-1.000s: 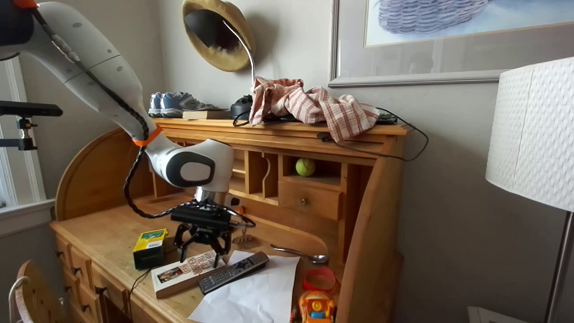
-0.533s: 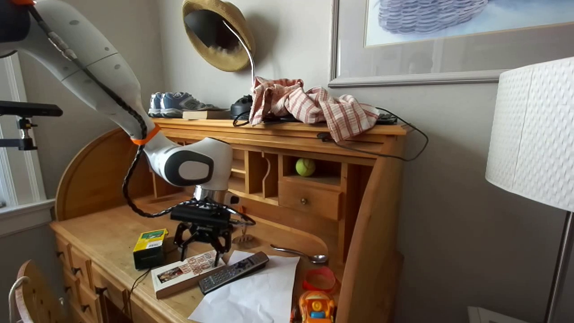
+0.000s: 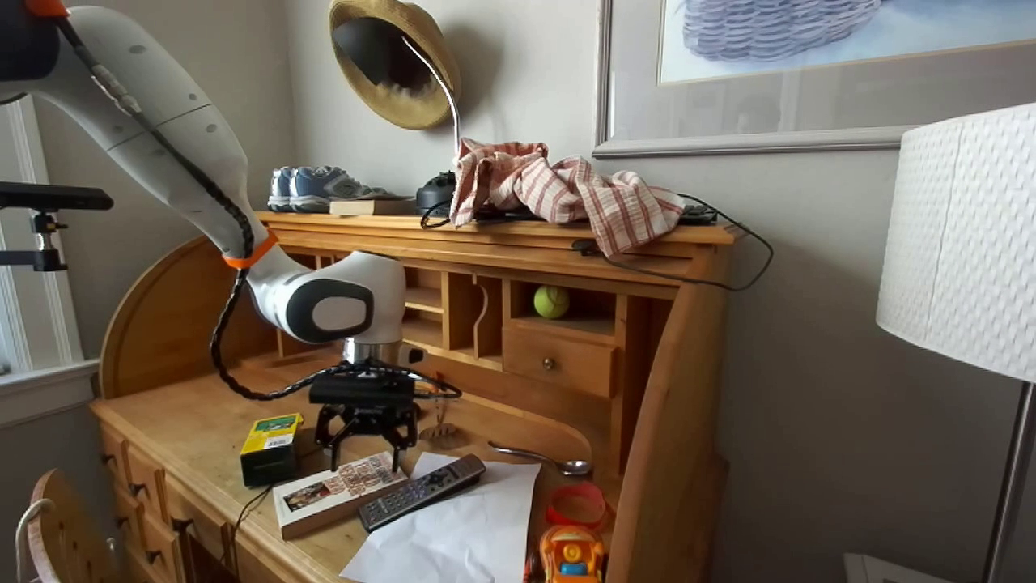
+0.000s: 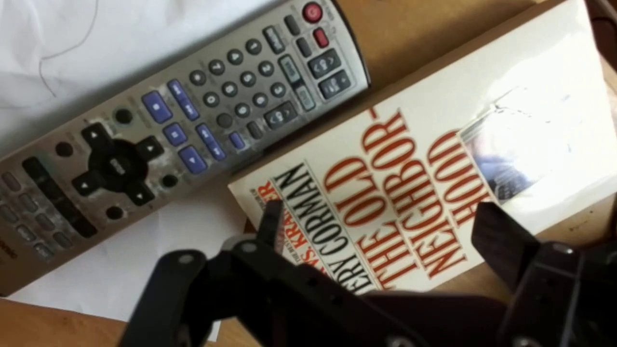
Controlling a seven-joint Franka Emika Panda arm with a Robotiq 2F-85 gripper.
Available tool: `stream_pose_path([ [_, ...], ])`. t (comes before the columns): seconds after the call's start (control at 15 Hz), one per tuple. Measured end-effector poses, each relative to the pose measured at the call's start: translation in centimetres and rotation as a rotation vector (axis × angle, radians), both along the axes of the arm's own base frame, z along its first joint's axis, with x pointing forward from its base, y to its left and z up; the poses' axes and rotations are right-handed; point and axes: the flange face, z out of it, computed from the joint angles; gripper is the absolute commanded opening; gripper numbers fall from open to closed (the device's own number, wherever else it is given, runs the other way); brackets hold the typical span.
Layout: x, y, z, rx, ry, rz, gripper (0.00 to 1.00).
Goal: Put the white book on the top shelf
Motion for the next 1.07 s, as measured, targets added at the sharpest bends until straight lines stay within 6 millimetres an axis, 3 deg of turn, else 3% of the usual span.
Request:
stream_pose_path([
  [0.6,-1.7,1.4,-1.5,-0.018,-0.032,0.080,1.00],
  [1.07,-2.5,1.6,-2.2,0.033,-0.008,0.351,1.00],
])
